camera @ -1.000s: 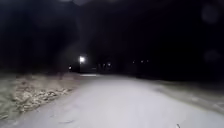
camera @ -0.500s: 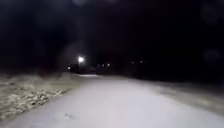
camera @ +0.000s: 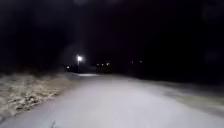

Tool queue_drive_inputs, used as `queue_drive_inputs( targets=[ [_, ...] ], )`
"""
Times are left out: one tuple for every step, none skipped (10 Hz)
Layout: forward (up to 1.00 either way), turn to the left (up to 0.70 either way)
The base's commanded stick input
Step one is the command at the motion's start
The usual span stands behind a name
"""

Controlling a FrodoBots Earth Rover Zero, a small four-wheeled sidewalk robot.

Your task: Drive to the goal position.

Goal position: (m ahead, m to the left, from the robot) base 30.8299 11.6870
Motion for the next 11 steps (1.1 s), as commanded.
queue_drive_inputs(
  targets=[
    [0.7,0.0],
    [0.7,0.0],
    [0.7,0.0],
    [0.7,0.0],
    [0.7,0.0],
    [0.7,0.0],
    [0.7,0.0],
    [0.7,0.0],
    [0.7,0.0],
    [0.7,0.0],
    [0.7,0.0]
  ],
)
